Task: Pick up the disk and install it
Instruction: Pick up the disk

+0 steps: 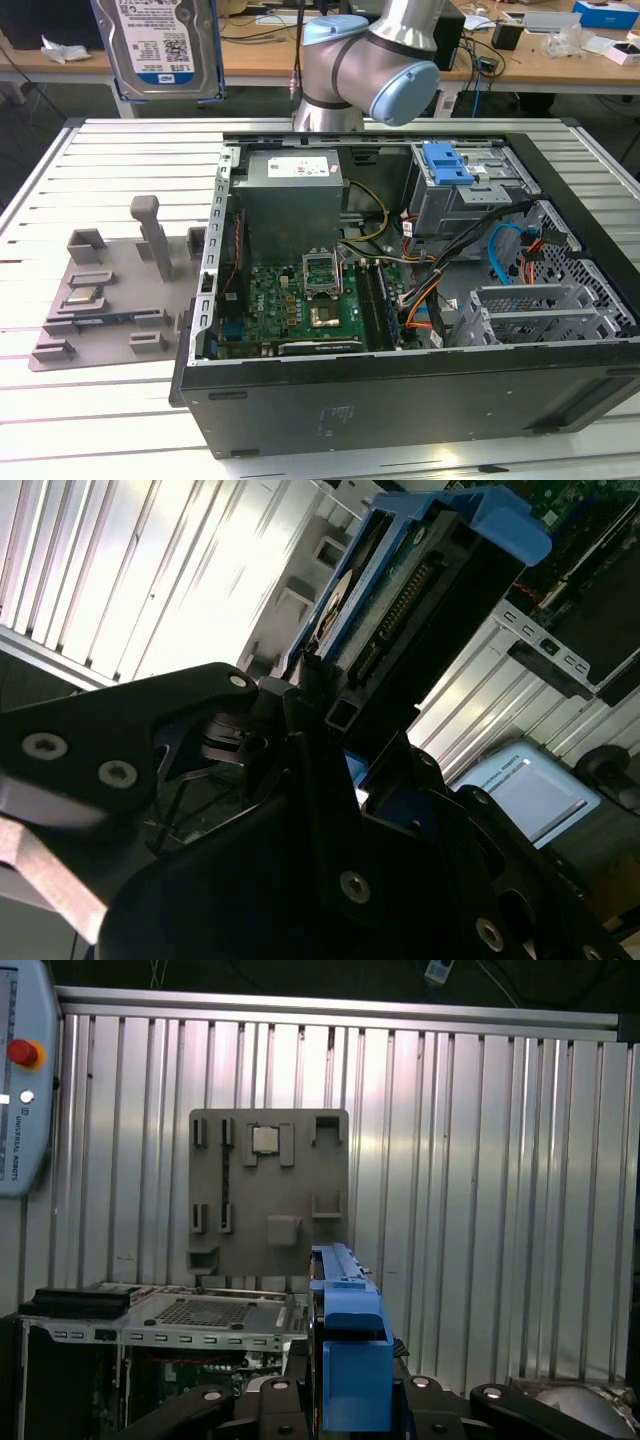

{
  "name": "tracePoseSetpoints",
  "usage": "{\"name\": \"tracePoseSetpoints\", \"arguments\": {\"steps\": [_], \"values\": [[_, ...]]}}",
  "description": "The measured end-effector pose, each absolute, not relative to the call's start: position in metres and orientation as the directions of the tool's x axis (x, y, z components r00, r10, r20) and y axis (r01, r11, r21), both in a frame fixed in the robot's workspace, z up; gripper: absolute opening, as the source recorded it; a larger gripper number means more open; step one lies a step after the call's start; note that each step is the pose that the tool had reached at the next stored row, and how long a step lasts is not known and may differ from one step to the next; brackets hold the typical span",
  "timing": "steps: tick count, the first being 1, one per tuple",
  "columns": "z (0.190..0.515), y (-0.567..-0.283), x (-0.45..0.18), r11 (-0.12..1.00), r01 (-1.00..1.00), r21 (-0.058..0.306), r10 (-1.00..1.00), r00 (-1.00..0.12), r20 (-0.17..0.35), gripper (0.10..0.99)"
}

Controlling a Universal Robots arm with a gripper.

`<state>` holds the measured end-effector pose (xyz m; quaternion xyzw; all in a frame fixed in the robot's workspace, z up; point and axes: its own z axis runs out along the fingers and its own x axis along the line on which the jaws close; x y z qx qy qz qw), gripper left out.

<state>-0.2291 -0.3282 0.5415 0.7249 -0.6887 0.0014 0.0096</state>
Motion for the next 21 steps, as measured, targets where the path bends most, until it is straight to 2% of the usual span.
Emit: {"name": "tracePoseSetpoints", "arguments": {"steps": [21], "values": [[0.541,-0.328,-0.164,-0.051,-0.999,0.012,-0.999,0.051,0.016,0.369]]}}
